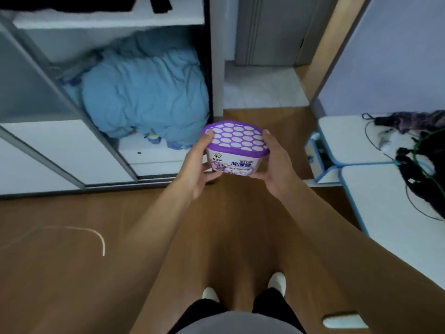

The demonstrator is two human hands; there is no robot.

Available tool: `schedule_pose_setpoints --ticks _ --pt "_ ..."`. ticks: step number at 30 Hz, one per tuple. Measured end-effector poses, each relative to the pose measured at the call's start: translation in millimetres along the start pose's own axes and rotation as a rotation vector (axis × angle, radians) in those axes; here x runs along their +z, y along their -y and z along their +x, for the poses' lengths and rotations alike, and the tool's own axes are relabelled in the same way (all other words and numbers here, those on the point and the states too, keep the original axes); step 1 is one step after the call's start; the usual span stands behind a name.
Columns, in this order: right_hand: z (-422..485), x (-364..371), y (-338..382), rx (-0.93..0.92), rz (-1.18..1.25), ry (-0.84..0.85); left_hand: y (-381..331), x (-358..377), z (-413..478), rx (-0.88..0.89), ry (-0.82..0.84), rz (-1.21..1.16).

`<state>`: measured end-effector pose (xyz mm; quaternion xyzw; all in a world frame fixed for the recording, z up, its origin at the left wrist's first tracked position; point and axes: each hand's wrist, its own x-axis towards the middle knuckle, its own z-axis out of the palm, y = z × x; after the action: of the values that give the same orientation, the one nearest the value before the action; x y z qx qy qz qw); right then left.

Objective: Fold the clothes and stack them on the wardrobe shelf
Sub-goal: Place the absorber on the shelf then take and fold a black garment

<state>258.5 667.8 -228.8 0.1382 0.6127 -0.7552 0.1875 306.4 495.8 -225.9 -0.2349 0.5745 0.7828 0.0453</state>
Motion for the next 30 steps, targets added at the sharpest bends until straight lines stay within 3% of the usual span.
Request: schedule_pose_setpoints --ticks 13,20,30 --pt "74.7 160.0 72.8 -0.024 -0.126 0.213 -122.9 -95.1 60.0 0.161 -0.291 -0.033" --pt "170.5 216.5 138.5 -0.253 -0.228 0.301 -194.7 -106.5 135.3 0.188 -0.417 -0.061" --pt "242.7 300.5 229.3 -0.625 -0.436 0.424 -307.0 -128.3 219.1 0.256 -0.442 -0.113"
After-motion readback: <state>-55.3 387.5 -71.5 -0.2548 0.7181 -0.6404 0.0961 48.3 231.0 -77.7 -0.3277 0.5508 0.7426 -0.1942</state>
